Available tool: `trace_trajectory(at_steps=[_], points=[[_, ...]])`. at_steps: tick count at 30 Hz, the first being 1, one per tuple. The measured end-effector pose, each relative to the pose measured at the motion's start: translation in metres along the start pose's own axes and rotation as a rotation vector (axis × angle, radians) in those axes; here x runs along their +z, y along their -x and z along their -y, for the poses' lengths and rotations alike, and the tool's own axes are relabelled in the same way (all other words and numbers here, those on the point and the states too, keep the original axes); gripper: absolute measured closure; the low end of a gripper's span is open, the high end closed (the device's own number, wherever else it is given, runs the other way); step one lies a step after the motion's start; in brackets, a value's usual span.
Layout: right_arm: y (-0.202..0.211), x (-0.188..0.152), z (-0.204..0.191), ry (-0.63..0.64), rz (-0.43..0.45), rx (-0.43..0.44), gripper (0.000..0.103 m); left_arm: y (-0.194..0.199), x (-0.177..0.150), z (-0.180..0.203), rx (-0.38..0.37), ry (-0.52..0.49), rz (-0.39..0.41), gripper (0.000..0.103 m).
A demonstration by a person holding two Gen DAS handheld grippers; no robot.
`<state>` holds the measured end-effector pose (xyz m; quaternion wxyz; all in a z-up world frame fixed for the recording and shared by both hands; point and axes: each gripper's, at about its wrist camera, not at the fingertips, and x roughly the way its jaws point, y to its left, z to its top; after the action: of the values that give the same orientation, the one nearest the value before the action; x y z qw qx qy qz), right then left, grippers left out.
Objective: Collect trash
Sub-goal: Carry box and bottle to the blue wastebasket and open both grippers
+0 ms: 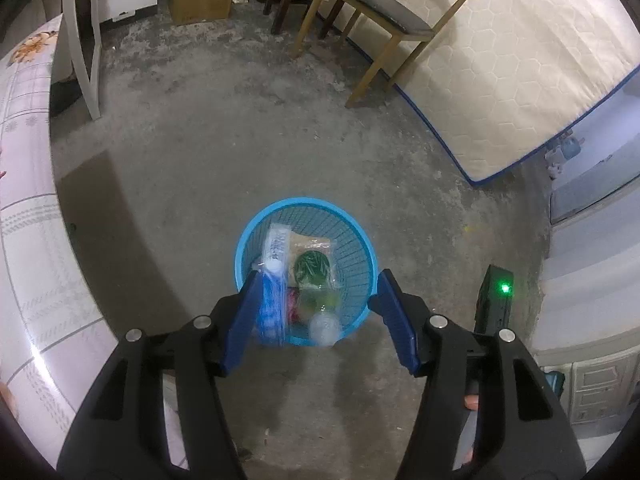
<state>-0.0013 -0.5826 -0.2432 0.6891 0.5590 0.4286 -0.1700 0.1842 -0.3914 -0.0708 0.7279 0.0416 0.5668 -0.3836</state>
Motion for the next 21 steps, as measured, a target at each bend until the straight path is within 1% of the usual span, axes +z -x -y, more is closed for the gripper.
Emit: trace_trajectory(at_steps=[3, 5, 12, 15, 17, 19, 21], points=[[-0.008, -0.009, 0.010, -0.002, -0.023, -0.023, 0.032, 0.004, -0.002, -0.007, 0.011, -0.015, 0.013, 0.047], [-0.007, -0.011, 0.015, -0.011, -0.025, -0.022, 0.032, 0.007, -0.003, -0.010, 0.009, -0.011, 0.019, 0.047], [0.012, -0.026, 0.020, -0.005, -0.008, -0.024, 0.032, 0.037, -0.018, -0.018, -0.010, -0.015, 0.063, 0.047], [0.024, -0.031, 0.014, 0.004, 0.006, -0.013, 0.032, 0.059, -0.031, -0.024, -0.031, -0.014, 0.085, 0.047], [0.032, -0.033, 0.009, 0.014, 0.012, 0.000, 0.031, 0.074, -0.040, -0.030, -0.042, -0.011, 0.104, 0.045], [0.042, -0.038, -0.001, 0.040, 0.021, 0.014, 0.028, 0.087, -0.049, -0.038, -0.048, -0.009, 0.124, 0.042], [0.052, -0.041, -0.018, 0.083, 0.020, 0.027, 0.028, 0.106, -0.059, -0.050, -0.046, -0.005, 0.151, 0.041]])
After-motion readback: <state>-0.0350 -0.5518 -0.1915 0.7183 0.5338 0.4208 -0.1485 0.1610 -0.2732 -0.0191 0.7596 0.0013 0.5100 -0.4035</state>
